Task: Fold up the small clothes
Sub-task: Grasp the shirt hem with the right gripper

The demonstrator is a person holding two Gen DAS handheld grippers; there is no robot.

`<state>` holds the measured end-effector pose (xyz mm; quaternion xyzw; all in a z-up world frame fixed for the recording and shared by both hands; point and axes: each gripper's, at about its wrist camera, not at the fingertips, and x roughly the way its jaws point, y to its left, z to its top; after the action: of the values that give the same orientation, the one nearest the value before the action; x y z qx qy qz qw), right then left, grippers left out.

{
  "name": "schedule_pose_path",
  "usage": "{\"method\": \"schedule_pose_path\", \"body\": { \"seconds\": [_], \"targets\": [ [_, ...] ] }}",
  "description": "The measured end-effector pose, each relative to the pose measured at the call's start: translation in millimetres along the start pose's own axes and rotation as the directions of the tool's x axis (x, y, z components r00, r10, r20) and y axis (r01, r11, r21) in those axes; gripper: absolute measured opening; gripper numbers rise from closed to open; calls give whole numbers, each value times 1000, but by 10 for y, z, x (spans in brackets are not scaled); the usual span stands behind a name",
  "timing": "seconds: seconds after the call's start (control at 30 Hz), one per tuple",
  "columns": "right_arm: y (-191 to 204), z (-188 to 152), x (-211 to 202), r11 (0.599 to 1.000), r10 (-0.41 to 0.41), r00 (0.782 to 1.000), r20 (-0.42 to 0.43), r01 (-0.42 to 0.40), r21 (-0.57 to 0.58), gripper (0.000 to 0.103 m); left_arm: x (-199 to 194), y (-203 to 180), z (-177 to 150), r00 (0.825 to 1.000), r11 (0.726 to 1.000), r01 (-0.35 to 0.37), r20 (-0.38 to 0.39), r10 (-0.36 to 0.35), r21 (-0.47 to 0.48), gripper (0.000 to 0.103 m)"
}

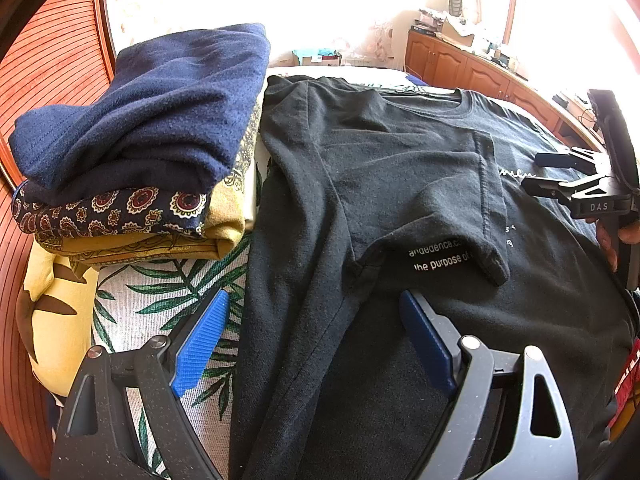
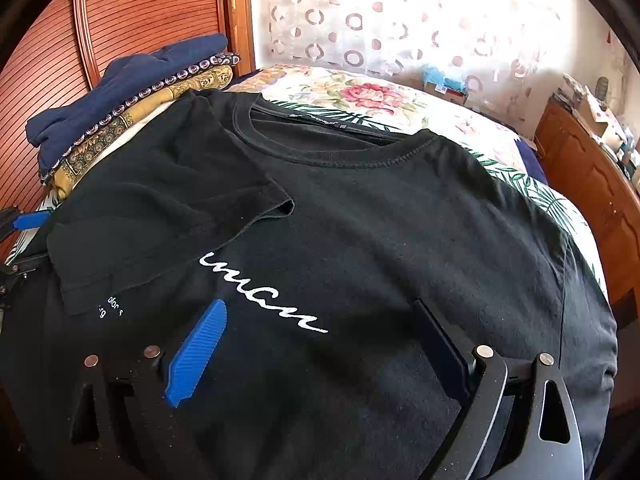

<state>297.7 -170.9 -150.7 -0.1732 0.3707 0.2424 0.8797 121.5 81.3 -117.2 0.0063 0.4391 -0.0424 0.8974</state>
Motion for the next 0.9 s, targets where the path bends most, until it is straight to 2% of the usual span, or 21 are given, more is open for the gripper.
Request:
{"method": "schedule_pose_path", "body": {
  "seconds": [0.2,0.37,0.53,0.63,0.9],
  "targets": [
    [9,5,-23,1000,-14,1000,-17,14,1,94,0,-3,-2,1000,1000,0,0,0,0,87],
    [-140,-90,-176,999,2,1000,-11,-1,34,92,0,-6,-4,1000,1000,0,0,0,0,87],
    [-490,-283,-583,996,-38,998,41,35,81,92,-2,-1,-2,1000,1000,0,0,0,0,87],
    [-791,-426,-810,987,-109,992,57,101,126,92,-1,-4,-3,1000,1000,0,1,0,0,87],
    [-1611,-1021,-1081,934,-232,972,-21,229,276,91,-1,-1,0,1000,1000,0,0,0,0,87]
  ]
}}
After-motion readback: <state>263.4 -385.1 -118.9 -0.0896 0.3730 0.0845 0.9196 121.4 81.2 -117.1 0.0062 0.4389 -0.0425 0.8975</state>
